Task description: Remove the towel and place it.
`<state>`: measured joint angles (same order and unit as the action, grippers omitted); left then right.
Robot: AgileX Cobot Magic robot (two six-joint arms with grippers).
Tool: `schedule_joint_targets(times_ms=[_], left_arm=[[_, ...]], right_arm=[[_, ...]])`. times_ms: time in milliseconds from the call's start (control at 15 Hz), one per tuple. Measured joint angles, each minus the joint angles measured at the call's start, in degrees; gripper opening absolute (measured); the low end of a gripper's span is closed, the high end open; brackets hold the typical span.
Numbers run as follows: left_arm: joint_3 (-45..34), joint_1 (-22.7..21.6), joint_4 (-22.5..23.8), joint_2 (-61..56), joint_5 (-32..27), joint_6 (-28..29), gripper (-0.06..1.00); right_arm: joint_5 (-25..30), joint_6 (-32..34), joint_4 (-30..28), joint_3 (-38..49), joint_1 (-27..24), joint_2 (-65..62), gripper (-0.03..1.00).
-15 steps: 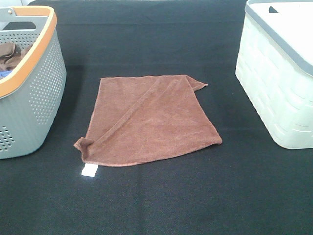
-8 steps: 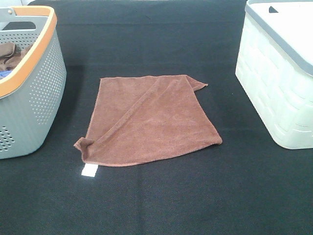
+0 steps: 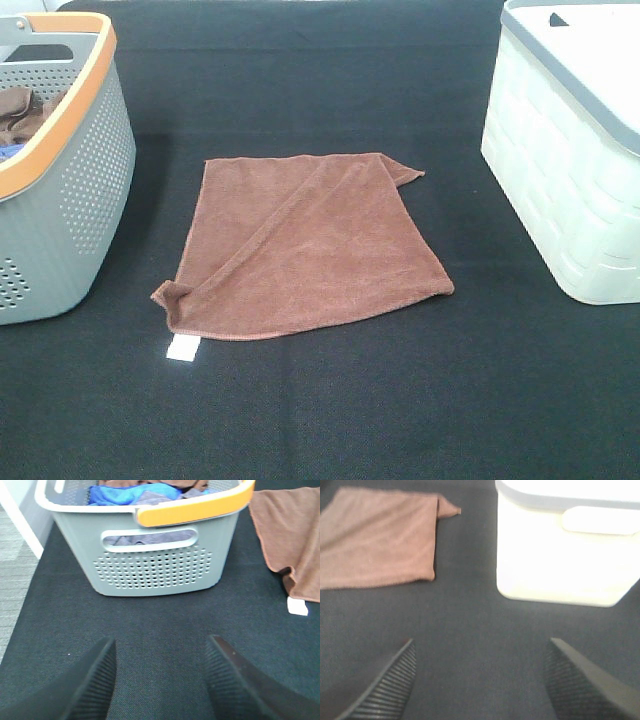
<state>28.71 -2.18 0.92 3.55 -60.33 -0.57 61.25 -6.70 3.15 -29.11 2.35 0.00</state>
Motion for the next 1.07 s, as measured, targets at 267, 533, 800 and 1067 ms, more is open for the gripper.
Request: schedule_joint_targets(times_ms=[267,533,800,1067], left_arm=[[0.0,-0.2,0.0,-3.8,0.0,0.0,0.52],[0.0,-0.2,0.0,-3.8,0.0,0.0,0.52],[0.0,-0.2,0.0,-3.8,0.0,0.0,0.52],[0.0,-0.2,0.0,-3.8,0.0,0.0,0.52]], right_arm=[[0.1,0.0,0.2,0.2,0.0,-0.4,0.69],[0.1,0.0,0.2,0.2,0.0,-0.4,0.69],[0.1,0.0,0.2,0.2,0.0,-0.4,0.69],[0.1,0.0,0.5,0.2,0.0,-0.4,0.69]])
